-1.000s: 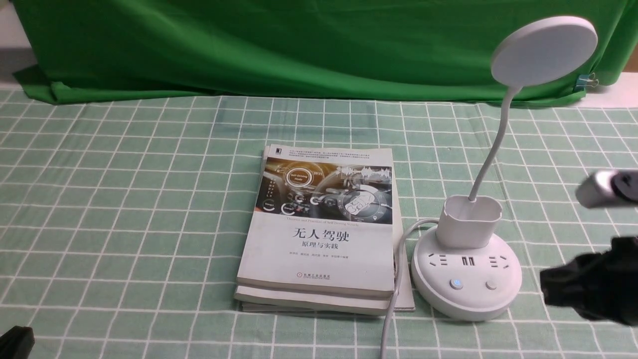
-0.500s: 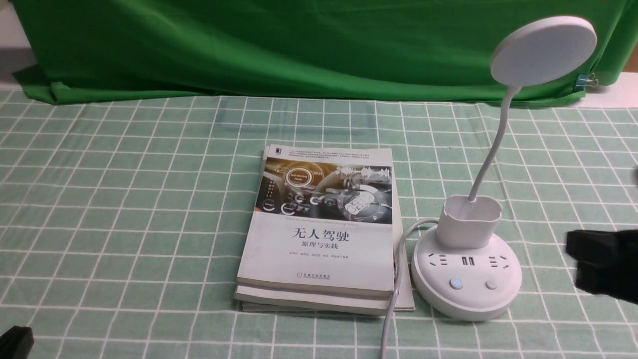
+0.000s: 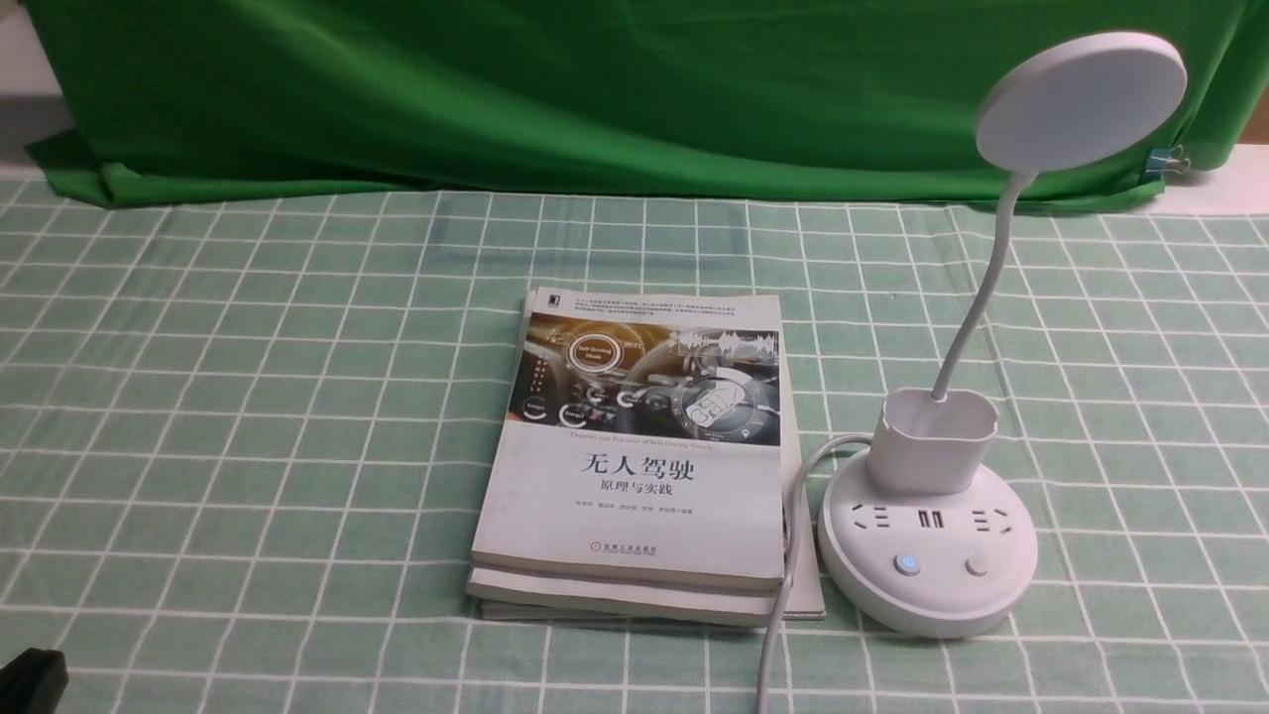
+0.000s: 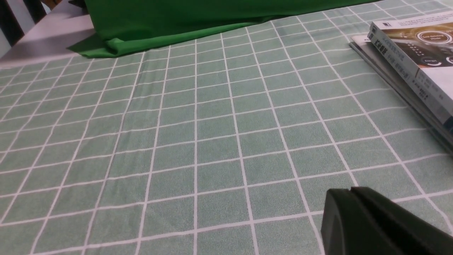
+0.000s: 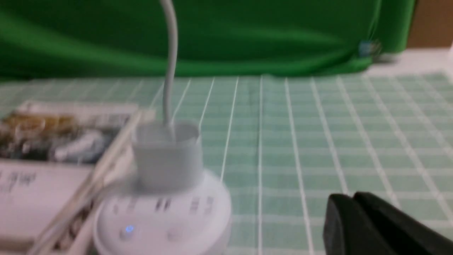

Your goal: Turn off the desk lamp on the blue coffee tablecloth by hand.

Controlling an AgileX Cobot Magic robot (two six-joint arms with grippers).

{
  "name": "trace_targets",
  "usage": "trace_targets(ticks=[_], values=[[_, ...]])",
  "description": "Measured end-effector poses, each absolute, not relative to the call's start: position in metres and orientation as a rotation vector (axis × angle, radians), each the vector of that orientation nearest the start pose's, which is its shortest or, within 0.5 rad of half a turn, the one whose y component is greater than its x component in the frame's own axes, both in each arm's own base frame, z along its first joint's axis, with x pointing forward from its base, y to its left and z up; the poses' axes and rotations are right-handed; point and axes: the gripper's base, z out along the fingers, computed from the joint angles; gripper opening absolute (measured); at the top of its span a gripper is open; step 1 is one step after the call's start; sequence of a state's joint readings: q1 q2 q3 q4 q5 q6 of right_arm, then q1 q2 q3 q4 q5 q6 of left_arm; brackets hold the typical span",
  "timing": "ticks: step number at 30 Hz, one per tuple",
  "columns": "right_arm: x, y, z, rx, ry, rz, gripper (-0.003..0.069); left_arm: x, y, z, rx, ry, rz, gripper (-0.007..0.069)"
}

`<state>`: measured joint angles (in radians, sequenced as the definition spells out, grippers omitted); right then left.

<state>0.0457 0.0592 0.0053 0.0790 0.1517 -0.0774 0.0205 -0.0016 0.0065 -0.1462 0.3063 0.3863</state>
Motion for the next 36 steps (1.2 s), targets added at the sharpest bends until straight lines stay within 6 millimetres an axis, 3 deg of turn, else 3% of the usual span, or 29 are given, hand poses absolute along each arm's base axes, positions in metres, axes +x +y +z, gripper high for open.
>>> trace_targets(ticks=[36], values=[[0.0555, 0.0026, 0.1885, -0.051, 1.741, 0.009, 0.0092, 0.0544, -0.0029, 0.1837, 0.234, 1.779, 0.152, 0.0]])
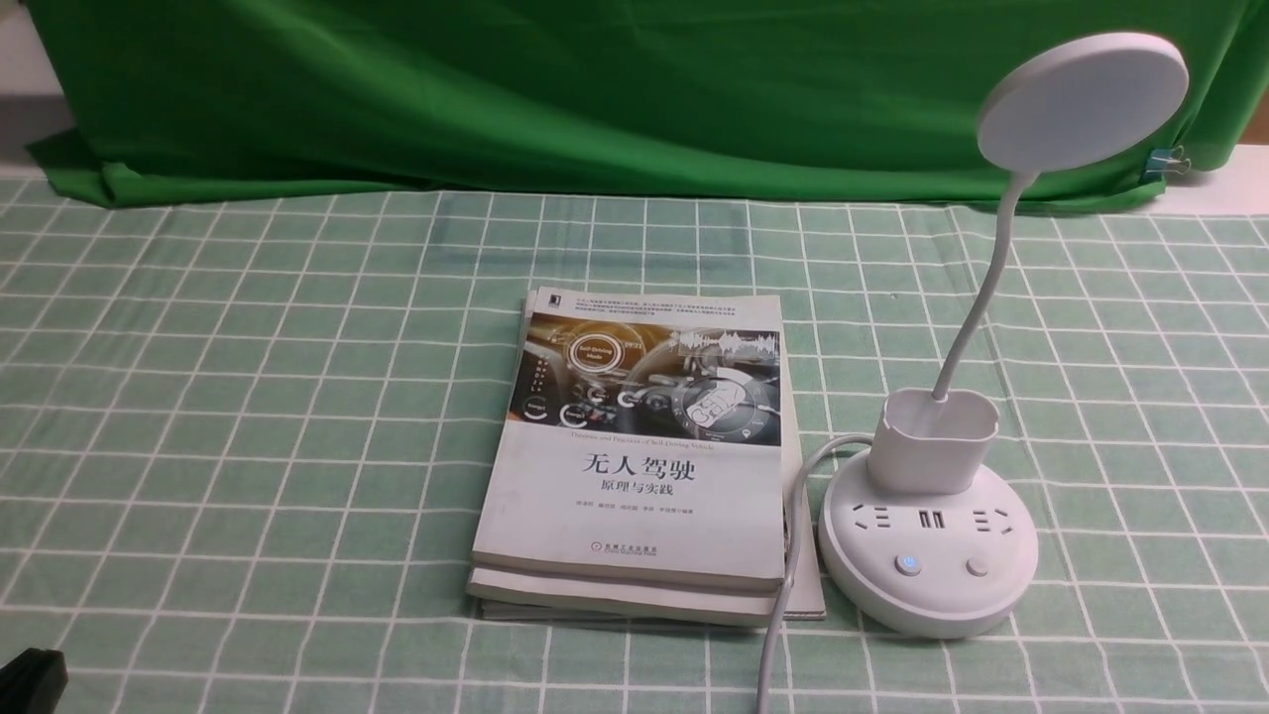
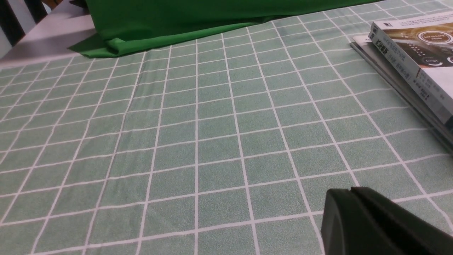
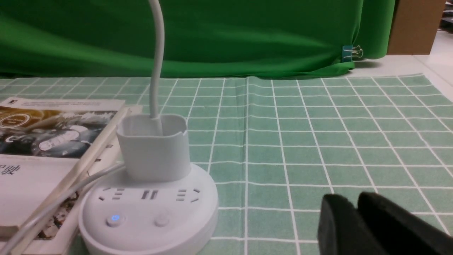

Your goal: Turn off the desk lamp on the blue coffee tablecloth by hand.

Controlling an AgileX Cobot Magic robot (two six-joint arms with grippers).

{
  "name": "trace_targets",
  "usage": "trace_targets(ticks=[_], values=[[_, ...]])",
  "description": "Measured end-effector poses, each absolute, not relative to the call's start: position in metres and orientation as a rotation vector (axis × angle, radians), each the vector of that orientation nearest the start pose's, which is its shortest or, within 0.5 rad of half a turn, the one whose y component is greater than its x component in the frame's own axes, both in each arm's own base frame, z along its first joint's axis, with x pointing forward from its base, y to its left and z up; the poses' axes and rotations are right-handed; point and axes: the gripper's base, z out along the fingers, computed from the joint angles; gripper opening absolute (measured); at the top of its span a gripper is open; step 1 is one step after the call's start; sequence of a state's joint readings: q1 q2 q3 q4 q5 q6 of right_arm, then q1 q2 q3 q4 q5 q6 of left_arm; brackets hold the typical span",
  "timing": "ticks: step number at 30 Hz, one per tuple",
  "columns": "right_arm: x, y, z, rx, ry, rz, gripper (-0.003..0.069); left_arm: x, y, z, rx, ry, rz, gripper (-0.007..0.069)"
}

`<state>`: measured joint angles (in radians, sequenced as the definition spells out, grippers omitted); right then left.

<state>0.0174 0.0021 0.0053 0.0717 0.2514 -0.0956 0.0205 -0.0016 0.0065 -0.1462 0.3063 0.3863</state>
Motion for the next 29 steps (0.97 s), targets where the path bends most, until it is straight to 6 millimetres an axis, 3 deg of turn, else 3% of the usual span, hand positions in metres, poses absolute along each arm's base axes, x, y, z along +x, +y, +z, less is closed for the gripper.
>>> trace_targets(ticks=[29], values=[[0.0555, 0.0026, 0.1885, -0.051, 1.741, 0.009, 0.0167, 0.0544, -0.0029, 0.1837, 0.234, 1.779, 0.152, 0.0]])
